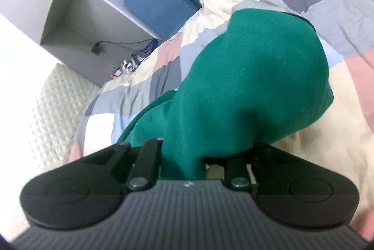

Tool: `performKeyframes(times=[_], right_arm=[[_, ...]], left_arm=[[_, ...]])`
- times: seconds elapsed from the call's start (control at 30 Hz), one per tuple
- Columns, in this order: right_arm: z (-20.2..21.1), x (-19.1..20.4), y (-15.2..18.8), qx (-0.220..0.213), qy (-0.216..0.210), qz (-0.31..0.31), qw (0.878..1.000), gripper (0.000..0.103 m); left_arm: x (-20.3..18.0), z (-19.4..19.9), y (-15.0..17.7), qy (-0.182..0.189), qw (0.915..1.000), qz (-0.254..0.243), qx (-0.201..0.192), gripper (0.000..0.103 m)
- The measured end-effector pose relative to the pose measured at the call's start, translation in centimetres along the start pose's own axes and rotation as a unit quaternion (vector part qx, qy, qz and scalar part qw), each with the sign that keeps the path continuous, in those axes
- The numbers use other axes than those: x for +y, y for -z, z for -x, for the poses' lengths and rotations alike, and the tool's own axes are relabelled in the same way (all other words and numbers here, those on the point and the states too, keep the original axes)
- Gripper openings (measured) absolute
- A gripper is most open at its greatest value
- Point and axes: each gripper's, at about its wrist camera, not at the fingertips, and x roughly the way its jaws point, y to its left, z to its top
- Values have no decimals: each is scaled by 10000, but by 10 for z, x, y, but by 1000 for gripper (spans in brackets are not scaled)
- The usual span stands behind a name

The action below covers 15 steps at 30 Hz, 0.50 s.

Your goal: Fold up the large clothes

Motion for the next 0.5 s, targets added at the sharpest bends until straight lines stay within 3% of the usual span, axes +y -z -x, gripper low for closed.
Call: performKeyframes(times=[0.13, 0.27, 0.33, 0.4, 0.47, 0.5], right_arm=[[26, 6, 10, 86, -86, 56, 9999, 22], [21, -3, 5, 170, 9, -230, 9996, 23], [17, -6, 5, 264, 122, -282, 9992, 28], [13, -15, 5, 350, 92, -472, 9982, 45], [15, -23, 8, 405, -113, -683, 9968, 56], [17, -25, 9, 410, -215, -779, 9959, 57]], left_arm=[[-5, 20, 9, -97, 9998, -103, 151, 19], [-11, 15, 7, -248, 9989, -246, 312, 22], [-12, 10, 5, -213, 9984, -323, 420, 29], [-11, 5, 3, -110, 9982, -333, 490, 51], [-7, 4, 2, -59, 9982, -272, 536, 57], [-7, 6, 3, -33, 9983, -288, 512, 57]])
